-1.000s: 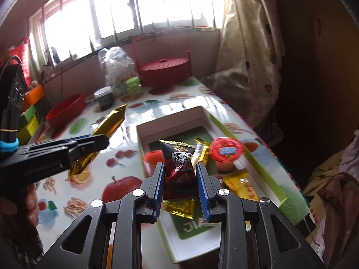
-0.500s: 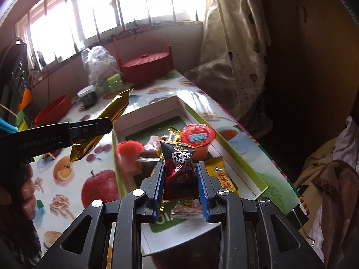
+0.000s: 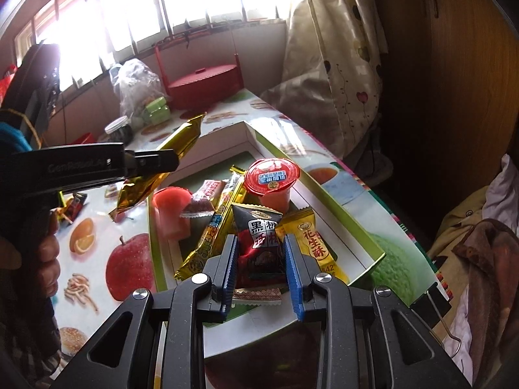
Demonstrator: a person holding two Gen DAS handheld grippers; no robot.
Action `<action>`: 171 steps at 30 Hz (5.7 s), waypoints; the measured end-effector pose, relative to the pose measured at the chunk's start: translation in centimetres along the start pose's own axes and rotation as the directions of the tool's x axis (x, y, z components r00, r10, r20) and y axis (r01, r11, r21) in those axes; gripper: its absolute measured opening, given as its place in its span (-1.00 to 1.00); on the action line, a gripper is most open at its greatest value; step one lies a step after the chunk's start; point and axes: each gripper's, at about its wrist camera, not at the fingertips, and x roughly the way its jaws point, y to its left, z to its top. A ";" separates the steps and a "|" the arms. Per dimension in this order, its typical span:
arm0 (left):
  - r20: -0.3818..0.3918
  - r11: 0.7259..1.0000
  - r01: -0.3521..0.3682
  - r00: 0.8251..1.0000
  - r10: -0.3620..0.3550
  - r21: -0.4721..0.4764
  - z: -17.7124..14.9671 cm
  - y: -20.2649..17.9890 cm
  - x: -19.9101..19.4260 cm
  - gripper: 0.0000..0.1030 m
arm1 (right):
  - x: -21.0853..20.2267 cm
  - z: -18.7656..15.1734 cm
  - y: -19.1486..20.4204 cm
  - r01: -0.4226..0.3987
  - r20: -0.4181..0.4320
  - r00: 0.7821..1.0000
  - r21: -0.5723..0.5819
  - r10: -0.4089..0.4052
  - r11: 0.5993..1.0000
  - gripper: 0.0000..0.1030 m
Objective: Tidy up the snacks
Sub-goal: 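Carry the dark red packet and yellow stick snack over the green box, then lower both tools into the box and open them to release the snacks, then move both open tools away from the box back over the table snacks, then grasp the dark red packet with the right tool while the left tool grasps the yellow peanut-candy packet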
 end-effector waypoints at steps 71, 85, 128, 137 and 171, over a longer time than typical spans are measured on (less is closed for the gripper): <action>0.053 0.997 -0.051 0.997 0.049 0.050 -1.2 -0.8 -2.3 0.01 | -0.6 -0.5 0.8 0.035 0.024 0.999 -0.001 -0.035 0.999 -0.11; 0.112 0.990 -0.126 0.987 0.119 0.059 -3.0 0.7 -5.3 0.01 | -0.5 -0.2 2.6 0.033 0.034 0.999 -0.025 -0.033 0.999 -0.08; 0.150 0.931 -0.331 0.923 0.353 -0.156 -6.6 14.4 -12.1 0.01 | 4.4 3.6 15.0 -0.158 -0.021 0.987 -0.244 0.158 0.957 0.00; 0.139 0.895 -0.365 0.902 0.408 -0.256 -7.9 19.5 -14.1 0.01 | 6.4 4.0 18.3 -0.197 -0.058 0.980 -0.270 0.189 0.942 -0.01; 0.081 0.846 -0.392 0.891 0.447 -0.362 -11.0 27.0 -15.8 0.01 | 16.2 6.0 29.2 -0.389 -0.269 0.896 -0.085 0.355 0.917 0.09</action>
